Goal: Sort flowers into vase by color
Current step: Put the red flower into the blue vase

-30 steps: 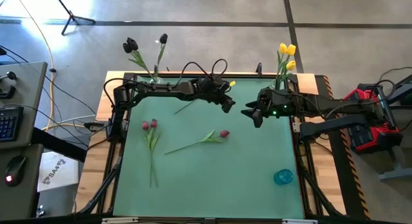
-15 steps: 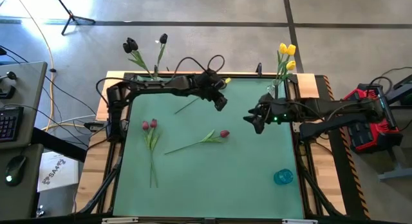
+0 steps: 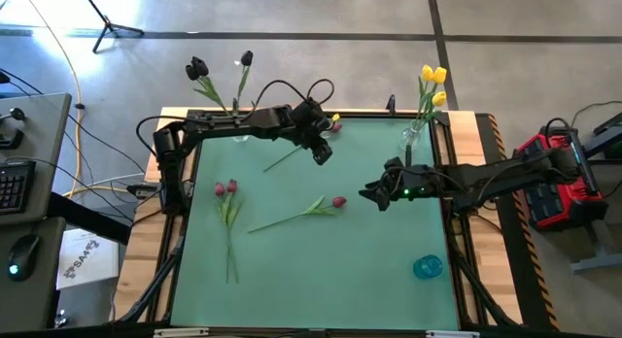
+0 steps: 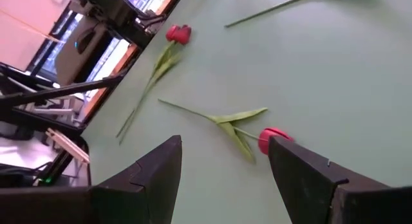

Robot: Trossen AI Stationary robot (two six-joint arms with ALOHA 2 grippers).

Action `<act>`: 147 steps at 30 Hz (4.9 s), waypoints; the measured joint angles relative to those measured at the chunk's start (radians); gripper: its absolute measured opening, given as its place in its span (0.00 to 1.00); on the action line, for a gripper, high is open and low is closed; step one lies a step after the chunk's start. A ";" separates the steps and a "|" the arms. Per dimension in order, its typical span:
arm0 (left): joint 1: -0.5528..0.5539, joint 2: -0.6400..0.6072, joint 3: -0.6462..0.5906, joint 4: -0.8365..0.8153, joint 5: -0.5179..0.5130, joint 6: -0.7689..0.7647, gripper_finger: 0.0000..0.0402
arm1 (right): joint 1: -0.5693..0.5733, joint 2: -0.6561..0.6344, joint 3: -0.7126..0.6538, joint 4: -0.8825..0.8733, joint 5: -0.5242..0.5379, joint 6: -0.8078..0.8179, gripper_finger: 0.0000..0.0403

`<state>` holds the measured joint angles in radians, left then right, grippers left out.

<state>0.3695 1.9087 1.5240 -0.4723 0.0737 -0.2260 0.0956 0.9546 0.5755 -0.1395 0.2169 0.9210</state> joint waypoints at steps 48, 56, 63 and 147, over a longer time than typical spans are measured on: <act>-0.010 -0.267 -0.534 0.428 0.021 -0.109 0.35 | -0.024 -0.079 -0.001 0.052 0.129 -0.198 0.55; 0.003 -0.115 -0.532 0.584 0.028 -0.039 0.35 | -0.039 -0.079 -0.001 0.195 0.157 -0.148 0.55; 0.045 0.004 -0.454 0.550 -0.080 -0.001 0.35 | -0.050 -0.079 -0.001 0.150 0.156 -0.065 0.55; -0.022 -0.108 -0.189 0.660 0.263 -0.293 0.00 | -0.049 -0.242 0.000 0.193 0.193 0.105 0.55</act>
<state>0.3475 1.8008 1.3350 0.1876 0.3365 -0.5186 0.0467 0.7124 0.5751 0.0534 0.4096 1.0264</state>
